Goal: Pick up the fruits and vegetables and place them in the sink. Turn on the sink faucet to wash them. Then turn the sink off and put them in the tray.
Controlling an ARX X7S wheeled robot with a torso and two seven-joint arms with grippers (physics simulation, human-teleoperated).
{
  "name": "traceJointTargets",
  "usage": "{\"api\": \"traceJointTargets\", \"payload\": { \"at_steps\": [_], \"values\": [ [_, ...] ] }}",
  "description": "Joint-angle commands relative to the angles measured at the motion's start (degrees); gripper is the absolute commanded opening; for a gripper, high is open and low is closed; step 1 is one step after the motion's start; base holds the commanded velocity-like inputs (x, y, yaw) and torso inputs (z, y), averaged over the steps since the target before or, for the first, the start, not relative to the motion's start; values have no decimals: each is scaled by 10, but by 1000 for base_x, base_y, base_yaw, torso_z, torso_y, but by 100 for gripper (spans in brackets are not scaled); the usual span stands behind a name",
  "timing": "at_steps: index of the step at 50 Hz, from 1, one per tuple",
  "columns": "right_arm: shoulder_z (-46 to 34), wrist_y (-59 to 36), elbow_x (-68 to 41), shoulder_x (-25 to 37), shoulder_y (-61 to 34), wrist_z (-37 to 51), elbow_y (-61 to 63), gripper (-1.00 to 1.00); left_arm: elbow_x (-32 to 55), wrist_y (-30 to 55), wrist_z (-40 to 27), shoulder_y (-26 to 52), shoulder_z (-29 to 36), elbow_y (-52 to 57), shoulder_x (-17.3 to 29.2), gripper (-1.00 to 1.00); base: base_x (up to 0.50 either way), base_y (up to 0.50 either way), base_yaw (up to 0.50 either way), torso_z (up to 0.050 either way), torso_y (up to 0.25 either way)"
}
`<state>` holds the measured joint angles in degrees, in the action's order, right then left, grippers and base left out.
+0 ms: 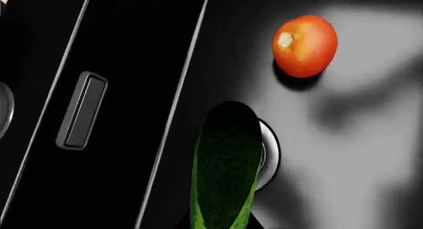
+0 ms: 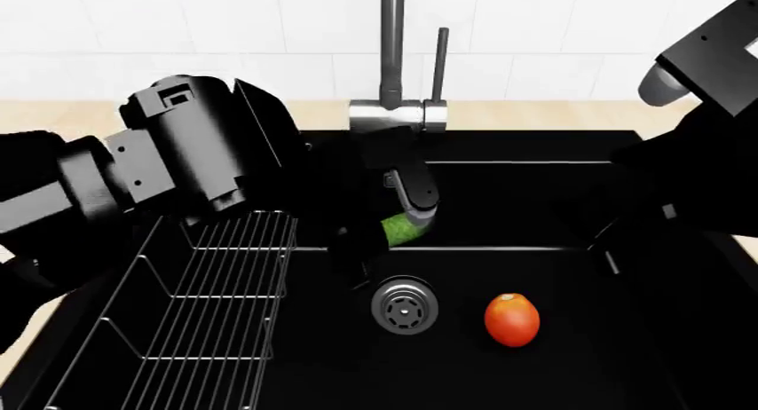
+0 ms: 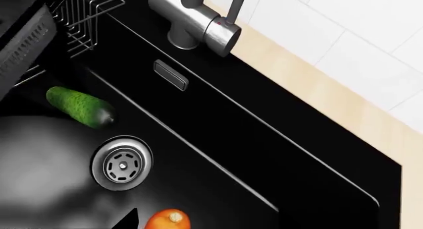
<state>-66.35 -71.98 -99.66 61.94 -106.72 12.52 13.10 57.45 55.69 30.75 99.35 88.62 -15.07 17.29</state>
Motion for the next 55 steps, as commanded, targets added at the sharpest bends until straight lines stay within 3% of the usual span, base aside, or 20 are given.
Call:
{"api": "traceJointTargets", "payload": {
  "at_steps": [1, 19, 30, 41, 42, 55],
  "values": [
    [7, -13, -5, 18, -14, -11, 8, 100, -55, -43, 31, -53, 54, -63, -40, -100, 0, 0, 0, 0, 0],
    [12, -12, -8, 52, -7, -27, 29, 100, -85, -51, 39, -106, 100, -87, -94, -100, 0, 0, 0, 0, 1],
    [-6, 30, 13, 3, 36, -4, 5, 100, -110, -75, 68, -127, 121, -155, -125, -100, 0, 0, 0, 0, 0],
    [-10, 41, 23, 1, 52, -8, 4, 100, -134, -99, 85, -154, 134, -223, -155, -100, 0, 0, 0, 0, 0],
    [-8, 36, 22, 9, 47, -14, 8, 100, -134, -99, 85, -155, 134, -223, -155, 100, 0, 0, 0, 0, 0],
    [4, 11, 20, 48, 24, -46, 23, 100, -135, -94, 83, -151, 124, -216, -152, 100, 0, 0, 0, 0, 0]
  ]
}}
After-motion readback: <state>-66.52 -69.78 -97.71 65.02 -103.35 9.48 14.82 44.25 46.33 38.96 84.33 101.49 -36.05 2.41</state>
